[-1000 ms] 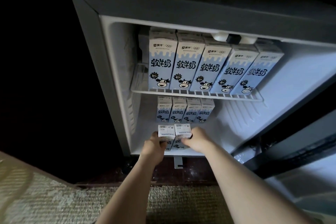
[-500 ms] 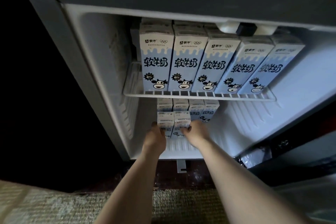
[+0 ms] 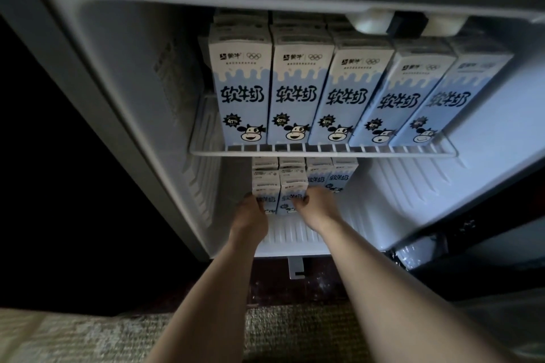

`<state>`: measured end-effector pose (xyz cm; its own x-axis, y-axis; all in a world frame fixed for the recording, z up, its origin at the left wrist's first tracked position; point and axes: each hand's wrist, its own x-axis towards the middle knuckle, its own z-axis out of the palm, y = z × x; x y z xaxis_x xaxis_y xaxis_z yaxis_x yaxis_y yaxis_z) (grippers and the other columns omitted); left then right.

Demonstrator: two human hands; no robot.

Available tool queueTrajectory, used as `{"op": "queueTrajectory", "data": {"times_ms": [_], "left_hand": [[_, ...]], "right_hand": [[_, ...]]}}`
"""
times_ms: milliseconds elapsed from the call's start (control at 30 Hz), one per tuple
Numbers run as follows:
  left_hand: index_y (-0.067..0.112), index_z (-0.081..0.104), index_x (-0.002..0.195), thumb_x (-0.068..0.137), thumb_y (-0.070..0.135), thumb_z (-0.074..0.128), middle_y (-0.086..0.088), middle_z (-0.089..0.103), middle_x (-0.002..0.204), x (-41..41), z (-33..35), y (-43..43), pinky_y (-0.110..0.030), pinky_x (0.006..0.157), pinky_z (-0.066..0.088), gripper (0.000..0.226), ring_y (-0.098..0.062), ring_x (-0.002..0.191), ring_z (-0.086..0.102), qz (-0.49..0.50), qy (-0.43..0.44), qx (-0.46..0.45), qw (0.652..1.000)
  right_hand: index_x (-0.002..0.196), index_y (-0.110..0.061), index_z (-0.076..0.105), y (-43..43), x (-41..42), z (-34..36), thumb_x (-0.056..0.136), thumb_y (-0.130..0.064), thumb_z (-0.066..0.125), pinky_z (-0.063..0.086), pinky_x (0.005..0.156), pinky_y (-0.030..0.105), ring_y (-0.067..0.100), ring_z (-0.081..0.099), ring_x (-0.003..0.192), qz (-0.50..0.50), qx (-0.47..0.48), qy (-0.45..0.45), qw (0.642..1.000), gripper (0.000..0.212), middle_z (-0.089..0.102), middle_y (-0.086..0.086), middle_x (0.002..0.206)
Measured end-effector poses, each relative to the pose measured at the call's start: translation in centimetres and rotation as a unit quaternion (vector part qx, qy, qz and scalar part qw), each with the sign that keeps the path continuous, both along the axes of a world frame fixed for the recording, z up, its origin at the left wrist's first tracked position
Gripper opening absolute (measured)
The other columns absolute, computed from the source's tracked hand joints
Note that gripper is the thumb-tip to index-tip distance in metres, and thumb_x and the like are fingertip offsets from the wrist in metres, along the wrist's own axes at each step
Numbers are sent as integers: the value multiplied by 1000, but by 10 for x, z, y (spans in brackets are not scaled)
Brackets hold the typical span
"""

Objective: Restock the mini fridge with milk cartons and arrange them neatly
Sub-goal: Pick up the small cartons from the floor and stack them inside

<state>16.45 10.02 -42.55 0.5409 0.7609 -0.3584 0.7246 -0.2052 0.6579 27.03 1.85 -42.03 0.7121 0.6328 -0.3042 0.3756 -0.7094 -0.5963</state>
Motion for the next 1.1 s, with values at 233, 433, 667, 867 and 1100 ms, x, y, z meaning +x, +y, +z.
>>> {"op": "queueTrajectory", "data": {"times_ms": [233, 433, 667, 867, 1100], "left_hand": [[0, 51, 122, 102, 22, 33, -21, 59, 121, -1, 1, -5, -36, 85, 47, 35, -35, 108, 58, 30, 22, -22, 999], [-1, 43, 132, 102, 29, 34, -21, 53, 131, -10, 17, -16, -34, 95, 43, 44, -33, 119, 52, -43, 102, 0, 994], [-1, 46, 127, 101, 37, 33, -19, 53, 129, -19, 54, -31, -35, 94, 44, 48, -31, 116, 54, -191, 178, 61, 963], [-2, 53, 119, 101, 37, 33, -17, 56, 122, -19, 113, -65, -34, 90, 42, 47, -30, 112, 54, -331, 172, 85, 924], [-5, 54, 115, 102, 34, 29, -20, 56, 122, -33, 194, -132, -35, 90, 41, 48, -31, 104, 55, -422, 161, 165, 877]], "right_hand": [[73, -11, 46, 1, -5, 3, 98, -28, 48, 29, 45, 22, 8, 41, 52, 0, -55, 0, 998, 30, 42, -2, 61], [63, -21, 28, -14, -11, 15, 100, -23, 43, 28, 43, 20, 8, 40, 53, -12, -65, 30, 997, 40, 37, -3, 64], [93, -1, 63, -55, -2, 65, 97, -24, 49, 48, 74, 32, 24, 64, 81, 41, -115, 64, 990, 27, 60, 9, 86], [73, -9, 57, -97, -4, 119, 95, -23, 52, 45, 75, 31, 32, 66, 99, 74, -114, 15, 991, 26, 63, 17, 91], [84, -13, 62, -170, -20, 176, 93, -26, 56, 42, 66, 26, 23, 62, 79, 75, -116, 5, 990, 16, 63, 10, 77]]}}
